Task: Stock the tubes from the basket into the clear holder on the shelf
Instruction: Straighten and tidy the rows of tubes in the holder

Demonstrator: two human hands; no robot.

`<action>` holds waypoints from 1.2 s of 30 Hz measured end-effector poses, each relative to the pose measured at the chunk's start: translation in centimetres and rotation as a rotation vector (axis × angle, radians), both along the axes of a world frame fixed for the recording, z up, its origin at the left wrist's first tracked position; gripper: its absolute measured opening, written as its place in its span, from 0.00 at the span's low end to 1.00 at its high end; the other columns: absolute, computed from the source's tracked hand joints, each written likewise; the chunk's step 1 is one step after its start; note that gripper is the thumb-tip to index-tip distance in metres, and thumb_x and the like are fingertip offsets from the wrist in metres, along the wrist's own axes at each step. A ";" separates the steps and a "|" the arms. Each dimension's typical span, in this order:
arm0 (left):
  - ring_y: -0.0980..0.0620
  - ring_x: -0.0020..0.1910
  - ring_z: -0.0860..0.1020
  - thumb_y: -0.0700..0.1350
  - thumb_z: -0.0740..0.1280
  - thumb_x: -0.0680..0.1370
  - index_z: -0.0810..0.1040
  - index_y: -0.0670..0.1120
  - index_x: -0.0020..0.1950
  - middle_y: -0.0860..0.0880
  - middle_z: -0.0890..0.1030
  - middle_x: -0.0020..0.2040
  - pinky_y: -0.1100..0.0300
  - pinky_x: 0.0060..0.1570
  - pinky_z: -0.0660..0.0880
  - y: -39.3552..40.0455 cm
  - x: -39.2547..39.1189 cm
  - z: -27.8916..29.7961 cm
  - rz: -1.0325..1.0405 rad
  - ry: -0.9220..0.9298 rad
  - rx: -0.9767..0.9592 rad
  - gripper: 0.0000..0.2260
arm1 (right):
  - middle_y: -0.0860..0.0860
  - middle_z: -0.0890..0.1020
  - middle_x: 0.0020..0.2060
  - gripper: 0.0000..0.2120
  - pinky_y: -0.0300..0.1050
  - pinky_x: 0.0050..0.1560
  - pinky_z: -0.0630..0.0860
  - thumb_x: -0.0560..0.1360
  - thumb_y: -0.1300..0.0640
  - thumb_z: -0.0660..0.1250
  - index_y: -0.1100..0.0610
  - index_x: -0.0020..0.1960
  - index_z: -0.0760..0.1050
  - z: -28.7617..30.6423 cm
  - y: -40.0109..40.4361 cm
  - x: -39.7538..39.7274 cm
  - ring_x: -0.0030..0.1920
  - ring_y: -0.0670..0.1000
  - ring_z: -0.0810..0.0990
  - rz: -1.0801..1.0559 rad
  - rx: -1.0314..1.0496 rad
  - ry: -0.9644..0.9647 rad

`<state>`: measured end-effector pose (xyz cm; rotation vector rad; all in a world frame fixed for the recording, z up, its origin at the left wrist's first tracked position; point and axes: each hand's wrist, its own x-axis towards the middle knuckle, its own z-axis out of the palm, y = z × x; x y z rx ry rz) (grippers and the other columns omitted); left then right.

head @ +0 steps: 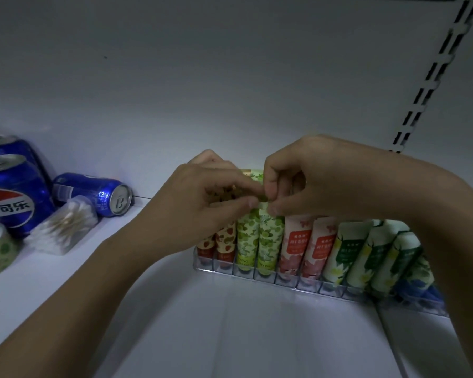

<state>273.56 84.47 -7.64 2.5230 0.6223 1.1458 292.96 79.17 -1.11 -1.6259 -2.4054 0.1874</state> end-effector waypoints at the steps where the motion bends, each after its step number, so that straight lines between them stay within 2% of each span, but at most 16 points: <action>1: 0.54 0.50 0.75 0.54 0.69 0.74 0.82 0.60 0.49 0.61 0.81 0.43 0.66 0.44 0.71 -0.2 0.0 0.4 0.013 -0.026 0.004 0.05 | 0.34 0.81 0.38 0.06 0.34 0.30 0.72 0.68 0.44 0.73 0.43 0.40 0.77 0.4 -0.2 0.1 0.33 0.36 0.79 -0.005 -0.001 0.012; 4: 0.56 0.48 0.78 0.51 0.67 0.75 0.82 0.58 0.49 0.62 0.82 0.44 0.62 0.42 0.74 -0.3 0.1 2.9 0.070 -0.134 -0.077 0.06 | 0.33 0.80 0.40 0.05 0.39 0.32 0.76 0.69 0.43 0.71 0.43 0.41 0.77 1.7 -1.0 0.9 0.33 0.39 0.80 -0.042 0.045 0.091; 5: 0.60 0.47 0.78 0.51 0.66 0.75 0.81 0.59 0.49 0.63 0.82 0.43 0.65 0.41 0.74 0.0 0.1 4.1 0.095 -0.108 -0.075 0.06 | 0.33 0.80 0.40 0.05 0.41 0.33 0.76 0.70 0.44 0.71 0.43 0.41 0.77 1.9 -1.1 1.2 0.33 0.40 0.80 -0.052 0.077 0.097; 7: 0.67 0.43 0.77 0.55 0.65 0.74 0.80 0.62 0.47 0.67 0.81 0.43 0.75 0.37 0.70 0.7 0.8 6.7 0.100 0.069 -0.064 0.05 | 0.35 0.80 0.39 0.04 0.40 0.35 0.75 0.72 0.45 0.71 0.44 0.42 0.77 2.1 -1.0 1.5 0.34 0.39 0.80 -0.075 0.120 0.106; 9: 0.71 0.39 0.76 0.56 0.66 0.74 0.82 0.60 0.47 0.69 0.79 0.43 0.79 0.36 0.67 1.2 1.8 8.6 0.057 0.209 -0.032 0.06 | 0.36 0.80 0.38 0.03 0.35 0.34 0.72 0.73 0.47 0.71 0.44 0.42 0.78 1.9 -0.8 1.7 0.34 0.38 0.79 -0.091 0.140 0.110; 13: 0.70 0.38 0.77 0.56 0.68 0.72 0.83 0.58 0.44 0.67 0.81 0.41 0.79 0.36 0.68 1.8 2.9 9.3 -0.036 0.257 0.025 0.06 | 0.38 0.81 0.34 0.03 0.29 0.31 0.72 0.73 0.49 0.71 0.45 0.41 0.79 1.0 0.1 2.0 0.35 0.37 0.80 -0.106 0.137 0.103; 16: 0.69 0.30 0.76 0.53 0.69 0.70 0.84 0.56 0.41 0.64 0.82 0.37 0.79 0.30 0.67 2.8 2.7 8.9 -0.067 0.325 -0.018 0.05 | 0.39 0.81 0.34 0.03 0.27 0.33 0.72 0.73 0.49 0.71 0.45 0.40 0.80 0.2 1.1 2.2 0.34 0.37 0.79 -0.118 0.119 0.088; 20: 0.67 0.21 0.72 0.48 0.72 0.71 0.85 0.55 0.40 0.62 0.81 0.30 0.77 0.24 0.65 4.3 2.3 8.2 -0.090 0.525 -0.115 0.02 | 0.30 0.79 0.38 0.04 0.28 0.34 0.73 0.72 0.49 0.71 0.43 0.39 0.81 -0.5 1.9 2.3 0.36 0.35 0.78 -0.108 0.078 0.058; 22: 0.65 0.20 0.71 0.48 0.73 0.70 0.85 0.55 0.39 0.62 0.79 0.28 0.76 0.25 0.66 4.6 2.4 7.9 -0.117 0.557 -0.153 0.02 | 0.28 0.78 0.38 0.04 0.29 0.31 0.72 0.72 0.48 0.70 0.43 0.38 0.81 -0.7 2.0 2.3 0.36 0.34 0.78 -0.090 0.080 0.056; 25: 0.65 0.25 0.74 0.53 0.72 0.67 0.85 0.57 0.39 0.64 0.79 0.28 0.76 0.29 0.68 4.7 2.8 7.5 -0.148 0.598 -0.160 0.04 | 0.26 0.77 0.37 0.04 0.26 0.30 0.70 0.70 0.48 0.70 0.43 0.37 0.80 -0.7 2.0 2.3 0.36 0.34 0.78 -0.067 0.081 0.064; 28: 0.67 0.31 0.76 0.53 0.73 0.67 0.85 0.58 0.40 0.66 0.79 0.30 0.76 0.35 0.69 4.7 3.2 7.0 -0.148 0.655 -0.155 0.03 | 0.32 0.79 0.37 0.04 0.25 0.33 0.69 0.70 0.49 0.71 0.44 0.37 0.81 -1.0 2.1 2.2 0.36 0.35 0.78 -0.066 0.081 0.062; 31: 0.68 0.32 0.77 0.50 0.75 0.68 0.85 0.57 0.40 0.66 0.80 0.30 0.77 0.35 0.69 4.6 3.4 6.8 -0.147 0.670 -0.156 0.03 | 0.39 0.80 0.34 0.04 0.28 0.32 0.71 0.71 0.50 0.72 0.44 0.37 0.81 -1.5 2.3 2.0 0.37 0.37 0.78 -0.074 0.090 0.028; 36: 0.68 0.32 0.77 0.49 0.74 0.69 0.85 0.56 0.41 0.66 0.79 0.30 0.77 0.34 0.68 4.7 3.3 6.7 -0.128 0.702 -0.142 0.02 | 0.40 0.80 0.36 0.04 0.30 0.32 0.68 0.72 0.51 0.73 0.44 0.39 0.81 -1.6 2.5 2.1 0.39 0.37 0.77 -0.074 0.085 -0.004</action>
